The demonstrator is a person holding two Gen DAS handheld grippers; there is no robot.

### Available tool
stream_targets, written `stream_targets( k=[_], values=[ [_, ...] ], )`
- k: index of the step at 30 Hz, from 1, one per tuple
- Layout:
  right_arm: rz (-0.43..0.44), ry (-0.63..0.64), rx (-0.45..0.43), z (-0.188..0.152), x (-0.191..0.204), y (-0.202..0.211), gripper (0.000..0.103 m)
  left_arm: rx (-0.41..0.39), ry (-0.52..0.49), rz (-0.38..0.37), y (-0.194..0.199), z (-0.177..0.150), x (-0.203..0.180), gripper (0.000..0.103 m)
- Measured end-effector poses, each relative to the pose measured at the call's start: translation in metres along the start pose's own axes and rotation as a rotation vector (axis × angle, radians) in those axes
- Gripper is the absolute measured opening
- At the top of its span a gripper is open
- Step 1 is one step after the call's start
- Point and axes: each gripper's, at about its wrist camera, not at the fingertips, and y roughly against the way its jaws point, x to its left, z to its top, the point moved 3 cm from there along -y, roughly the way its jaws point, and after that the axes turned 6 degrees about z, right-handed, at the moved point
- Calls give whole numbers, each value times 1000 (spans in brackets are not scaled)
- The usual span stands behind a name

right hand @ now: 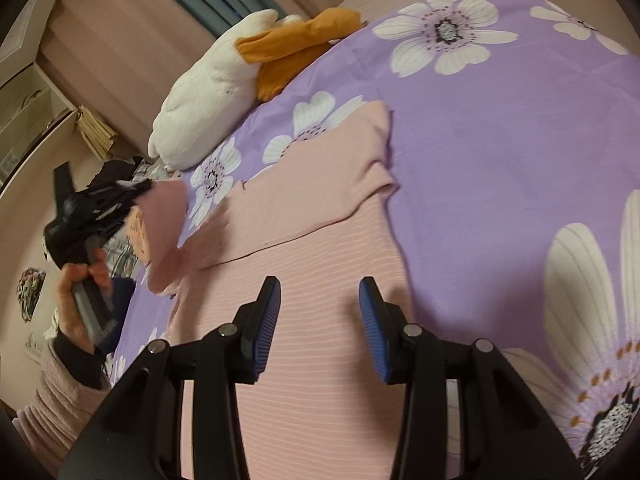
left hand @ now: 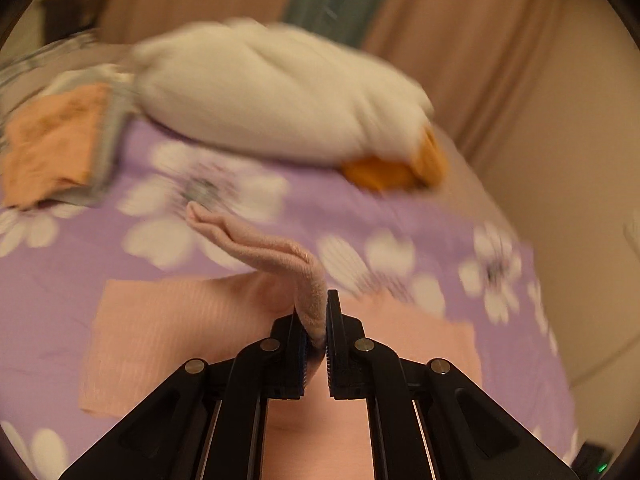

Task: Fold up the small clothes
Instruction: 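Grasp the other sleeve with the left tool and fold it across the body, then open the left tool to release the sleeve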

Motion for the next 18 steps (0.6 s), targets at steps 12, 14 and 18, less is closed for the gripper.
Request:
stream_targets(
  k=[12, 14, 18],
  values=[
    [53, -34, 19, 13, -2, -12, 54, 252, -160, -93, -61, -77, -55, 58],
    [79, -25, 39, 23, 9, -29, 54, 243, -161, -96, -51, -77, -48, 60],
    [124, 9, 90, 42, 35, -72, 54, 203, -112, -102, -25, -80, -9, 61]
  ],
)
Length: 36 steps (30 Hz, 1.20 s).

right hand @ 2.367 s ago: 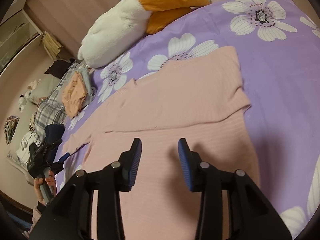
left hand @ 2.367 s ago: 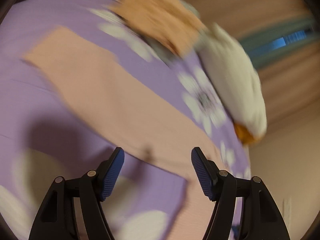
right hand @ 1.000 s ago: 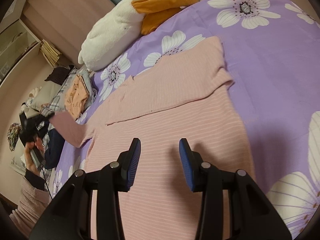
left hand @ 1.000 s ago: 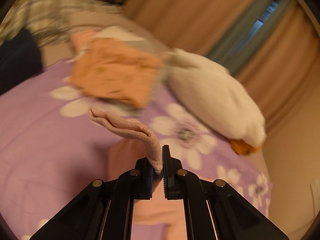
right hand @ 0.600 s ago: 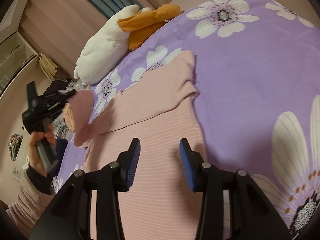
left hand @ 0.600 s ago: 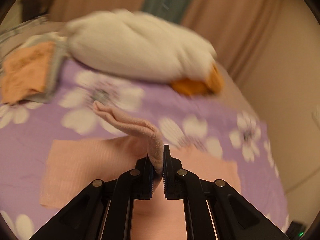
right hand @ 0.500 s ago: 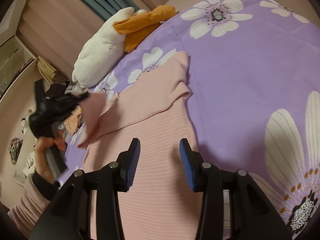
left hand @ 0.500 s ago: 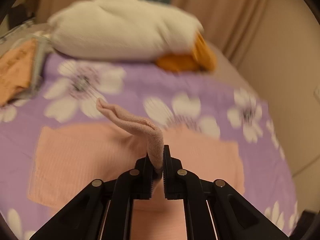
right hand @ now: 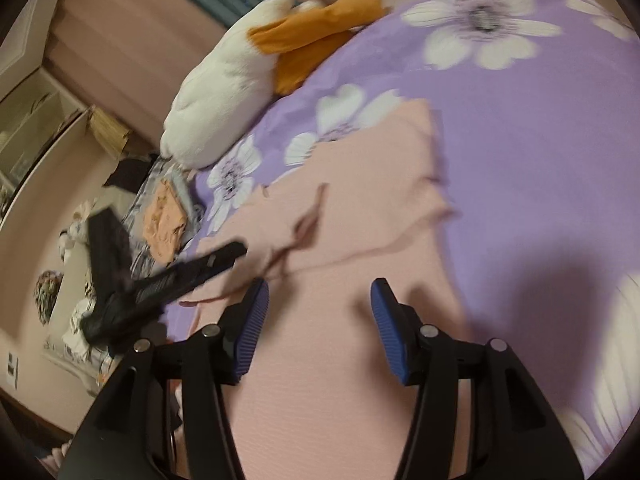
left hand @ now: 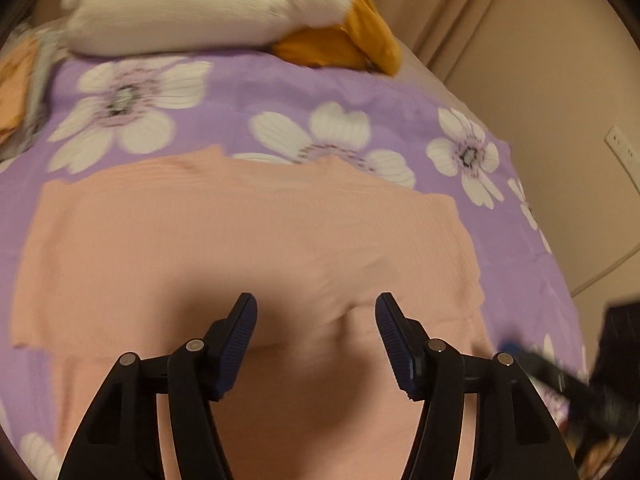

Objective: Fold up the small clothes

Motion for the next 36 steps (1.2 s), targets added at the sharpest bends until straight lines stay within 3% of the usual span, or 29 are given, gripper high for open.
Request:
stream_targets(
  k=[6, 8, 10, 12, 15, 18, 20, 24, 29, 30, 31, 32, 34, 36],
  values=[
    [-68, 5, 94, 31, 6, -75, 54, -34, 116, 82, 37, -29, 81, 61],
    [-84, -21, 129, 35, 3, -95, 47, -38, 160, 107, 47, -36, 106, 61],
    [-120, -18, 152, 36, 4, -112, 15, -45, 210, 133, 58, -44, 132, 61],
    [-162, 11, 148, 39, 10, -117, 6, -47, 260, 147, 64, -48, 153, 61],
    [-124, 79, 56, 54, 37, -93, 6, -57, 306, 156, 70, -50, 168, 61],
    [-32, 110, -77, 76, 61, -42, 6, -75, 311, 151, 73, -48, 170, 61],
    [-33, 119, -108, 83, 61, -19, 6, -81, 303, 143, 72, -43, 167, 61],
    [-159, 107, -85, 82, 34, -11, 7, -91, 277, 113, 68, -36, 156, 61],
    [-336, 64, 27, 63, -17, -29, 10, -66, 211, 87, 44, -16, 133, 61],
    [-369, 63, 45, 61, -24, -30, 14, -54, 191, 92, 36, -12, 127, 61],
    [-406, 79, 42, 60, -26, -28, 25, -45, 176, 96, 30, -9, 122, 61],
    [-442, 120, 3, 60, -24, -23, 26, -40, 160, 100, 26, -7, 117, 61],
    [-433, 176, -67, 63, -13, -12, 26, -44, 133, 94, 19, -3, 109, 61],
    [-332, 189, -83, 65, -5, -8, 25, -54, 106, 95, 12, 2, 104, 61]
  ],
)
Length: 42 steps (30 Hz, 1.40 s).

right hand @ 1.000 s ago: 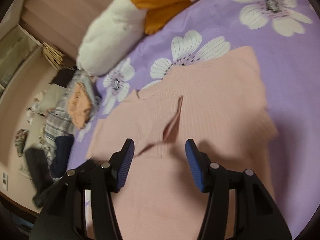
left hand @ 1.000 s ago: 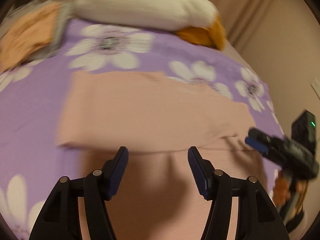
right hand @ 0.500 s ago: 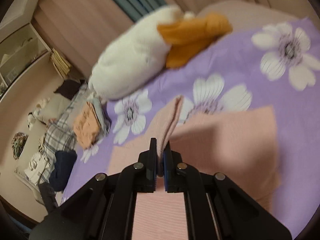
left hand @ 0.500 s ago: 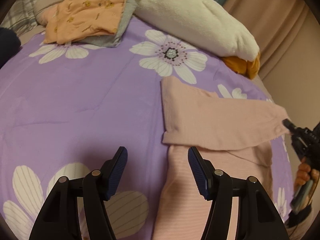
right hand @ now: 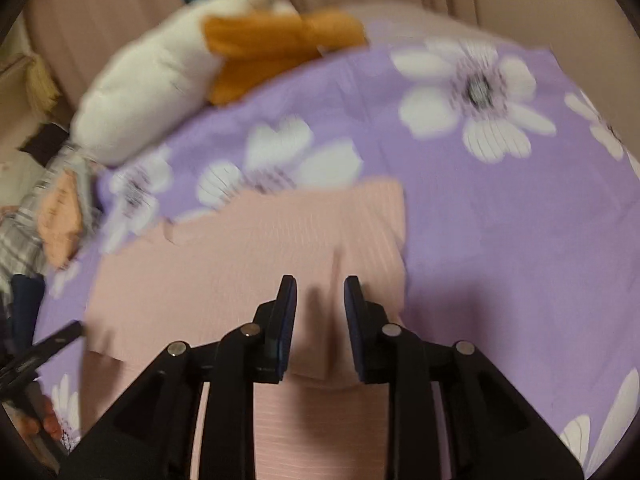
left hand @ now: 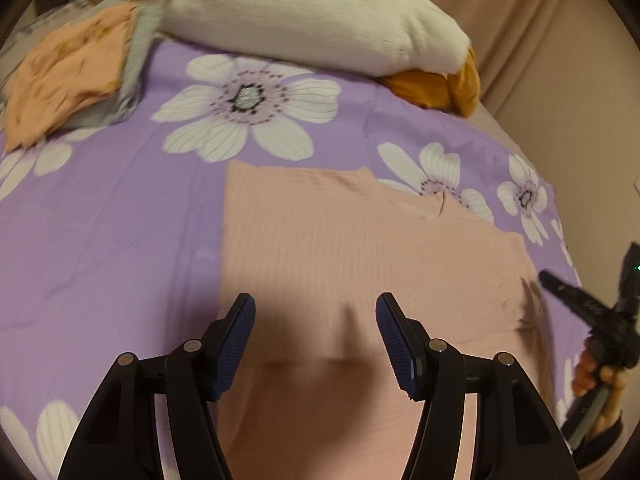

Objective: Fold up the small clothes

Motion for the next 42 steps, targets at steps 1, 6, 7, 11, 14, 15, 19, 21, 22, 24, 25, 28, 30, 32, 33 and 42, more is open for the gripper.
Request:
stream_targets(
  k=[1, 6, 7, 11, 14, 15, 19, 21, 22, 24, 25, 28, 30, 32, 33, 42],
  values=[
    [49, 3, 20, -2, 3, -3, 25, 4, -10, -2, -4, 1, -2, 61],
    [-29, 57, 161, -25, -6, -32, 19, 58, -26, 27, -27, -6, 0, 61],
    [-25, 52, 164, -27, -8, -34, 19, 74, -20, 32, -30, -9, 3, 61],
    [42, -11, 154, -23, -15, -14, 25, 86, -13, 15, -23, -14, 9, 61],
    [63, -6, 135, -30, -16, 16, 34, 72, 20, -35, 1, -21, 18, 61],
    [70, -8, 131, -35, -16, 25, 40, 66, 31, -45, 11, -26, 24, 61],
    [63, -40, 117, -63, -33, 63, 51, 82, 105, -68, 34, -51, 54, 65],
    [31, -87, 118, -80, -49, 76, 52, 93, 148, -78, 39, -63, 67, 66],
    [32, -116, 121, -88, -57, 82, 52, 102, 170, -94, 41, -69, 72, 66],
    [65, -181, 152, -103, -68, 84, 52, 125, 210, -143, 42, -82, 77, 66],
    [92, -210, 179, -112, -71, 83, 52, 125, 217, -170, 45, -87, 76, 66],
    [184, -282, 193, -136, -72, 90, 52, 136, 239, -266, 53, -100, 70, 66],
    [289, -335, 213, -149, -67, 96, 52, 163, 250, -342, 58, -112, 63, 66],
    [318, -338, 233, -163, -58, 100, 52, 186, 237, -367, 63, -125, 58, 65],
    [326, -333, 242, -168, -55, 103, 50, 192, 236, -382, 68, -132, 56, 65],
    [394, -338, 311, -217, -27, 138, 50, 256, 260, -483, 106, -184, 52, 65]
  ],
)
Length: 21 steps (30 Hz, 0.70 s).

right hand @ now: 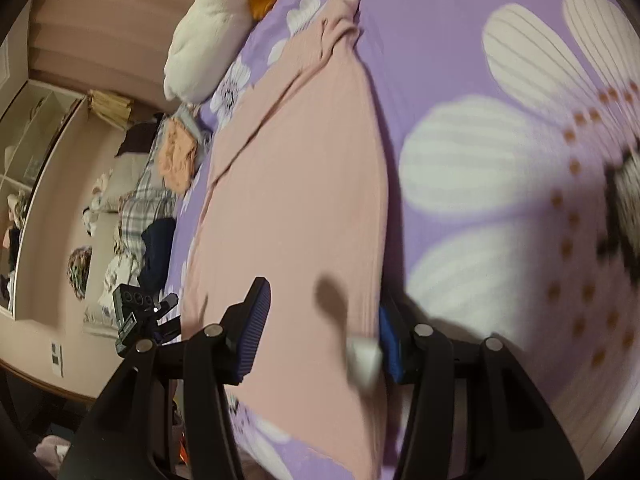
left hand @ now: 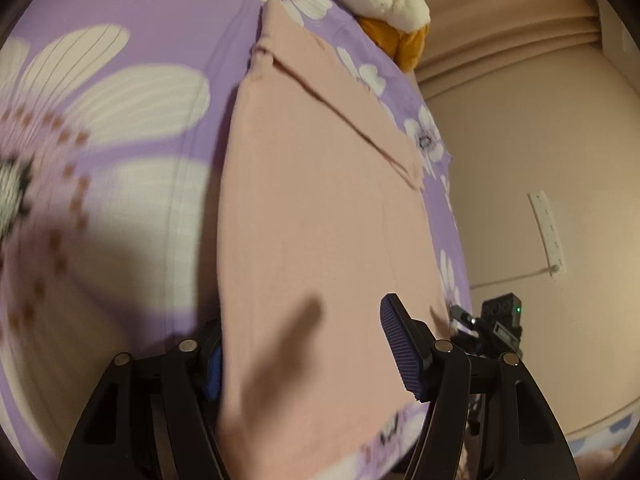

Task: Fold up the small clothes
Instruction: 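Move both tools to the hem of the shirt, then grasp the hem with both tools and fold it up toward the collar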

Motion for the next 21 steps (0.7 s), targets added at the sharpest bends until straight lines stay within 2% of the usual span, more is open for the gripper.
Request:
stream_targets(
  k=[6, 8, 9, 10, 11, 13, 16, 21],
  values=[
    [-6, 1, 34, -26, 5, 3, 48, 11, 2, -13, 5, -24, -6, 63],
    [-16, 6, 24, -29, 5, 2, 45, -5, 23, 0, 4, -22, -2, 52],
    [-24, 3, 19, -28, 4, 0, 41, -9, 45, 8, 3, -21, 2, 40],
    [-36, -4, 15, -26, 2, -2, 33, -13, 65, 16, 0, -20, 6, 23],
    [-55, -10, 11, -25, 0, -4, 28, -11, 90, 20, -4, -17, 10, 16],
    [-88, -5, 4, -21, -2, -5, 9, -9, 119, 28, -8, -14, 17, 4],
    [-92, 21, -21, -14, 5, -4, 7, -31, 139, 15, -4, -10, 17, 1],
    [-4, 115, -103, -3, 42, 7, 6, -135, 60, -24, 23, 1, -11, 1]
  ],
)
